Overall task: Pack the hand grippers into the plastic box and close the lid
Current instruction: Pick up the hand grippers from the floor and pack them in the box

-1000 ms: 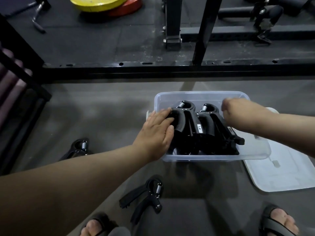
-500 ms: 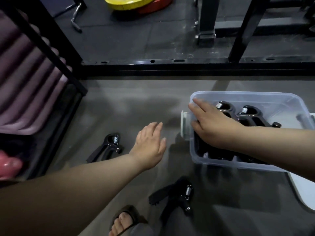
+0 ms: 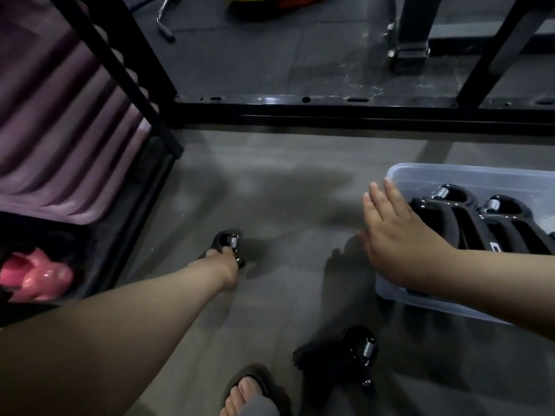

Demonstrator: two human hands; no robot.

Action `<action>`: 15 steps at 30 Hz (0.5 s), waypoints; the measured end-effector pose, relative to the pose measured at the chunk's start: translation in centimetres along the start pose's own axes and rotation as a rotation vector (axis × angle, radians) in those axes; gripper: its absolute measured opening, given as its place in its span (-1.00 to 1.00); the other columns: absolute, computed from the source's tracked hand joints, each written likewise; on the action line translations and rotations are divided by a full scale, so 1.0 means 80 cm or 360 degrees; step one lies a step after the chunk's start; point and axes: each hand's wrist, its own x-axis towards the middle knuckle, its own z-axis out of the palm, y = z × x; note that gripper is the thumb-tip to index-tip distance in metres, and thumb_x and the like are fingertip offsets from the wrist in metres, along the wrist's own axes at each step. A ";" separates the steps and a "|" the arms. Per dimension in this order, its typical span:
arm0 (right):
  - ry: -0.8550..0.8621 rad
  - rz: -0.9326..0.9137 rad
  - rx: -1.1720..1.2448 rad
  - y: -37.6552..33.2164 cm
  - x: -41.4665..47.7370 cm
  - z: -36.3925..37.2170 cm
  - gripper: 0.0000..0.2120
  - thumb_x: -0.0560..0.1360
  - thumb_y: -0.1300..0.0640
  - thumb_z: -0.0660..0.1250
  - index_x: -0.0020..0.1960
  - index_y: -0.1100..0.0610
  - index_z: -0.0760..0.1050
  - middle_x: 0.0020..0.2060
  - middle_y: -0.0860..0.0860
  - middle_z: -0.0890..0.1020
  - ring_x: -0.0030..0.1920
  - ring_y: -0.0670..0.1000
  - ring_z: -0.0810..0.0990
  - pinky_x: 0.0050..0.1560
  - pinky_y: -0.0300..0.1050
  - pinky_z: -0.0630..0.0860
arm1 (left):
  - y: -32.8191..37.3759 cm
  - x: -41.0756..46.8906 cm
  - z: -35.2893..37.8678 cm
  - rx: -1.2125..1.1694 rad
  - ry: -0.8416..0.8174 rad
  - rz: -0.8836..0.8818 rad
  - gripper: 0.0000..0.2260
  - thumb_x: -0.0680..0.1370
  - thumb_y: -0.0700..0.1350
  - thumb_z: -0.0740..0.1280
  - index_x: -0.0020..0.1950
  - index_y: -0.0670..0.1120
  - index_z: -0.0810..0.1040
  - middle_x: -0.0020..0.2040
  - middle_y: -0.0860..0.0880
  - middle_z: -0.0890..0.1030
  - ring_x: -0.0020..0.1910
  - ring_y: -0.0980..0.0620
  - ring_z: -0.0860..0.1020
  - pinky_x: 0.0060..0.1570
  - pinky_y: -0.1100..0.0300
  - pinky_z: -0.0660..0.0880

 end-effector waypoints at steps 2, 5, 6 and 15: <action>0.0020 -0.0007 -0.0019 0.000 -0.002 0.002 -0.38 0.51 0.02 0.01 0.33 0.49 0.36 0.34 0.43 0.38 0.42 0.43 0.24 0.28 0.34 0.37 | -0.003 0.001 0.007 0.0046 -0.0027 -0.0027 -0.21 0.44 0.04 0.36 0.52 -0.05 -0.03 0.43 -0.12 0.25 0.35 -0.30 0.37 0.25 -0.13 0.38; 0.0048 -0.0003 -0.0024 -0.001 -0.003 0.002 -0.37 0.50 0.01 -0.01 0.34 0.49 0.35 0.35 0.42 0.37 0.43 0.43 0.22 0.31 0.30 0.33 | -0.002 0.007 0.020 0.0035 -0.0120 -0.0044 -0.10 0.45 0.05 0.35 0.54 -0.05 -0.24 0.52 -0.13 0.14 0.43 -0.33 0.26 0.36 -0.17 0.27; 0.0054 -0.0003 -0.0022 -0.001 -0.003 0.003 -0.36 0.50 0.01 -0.01 0.34 0.49 0.35 0.35 0.42 0.36 0.43 0.43 0.20 0.32 0.31 0.32 | -0.001 0.009 0.022 0.0016 -0.0140 -0.0048 -0.07 0.46 0.05 0.36 0.53 -0.06 -0.28 0.53 -0.14 0.13 0.44 -0.33 0.23 0.39 -0.16 0.24; 0.0179 -0.0036 0.0014 -0.001 -0.003 0.008 -0.38 0.51 0.05 -0.04 0.36 0.50 0.31 0.38 0.45 0.29 0.45 0.45 0.13 0.37 0.34 0.26 | 0.013 0.007 0.012 -0.0151 -0.0062 0.0239 -0.15 0.51 0.02 0.34 0.54 -0.13 -0.21 0.36 -0.20 0.40 0.26 -0.23 0.46 0.23 -0.01 0.39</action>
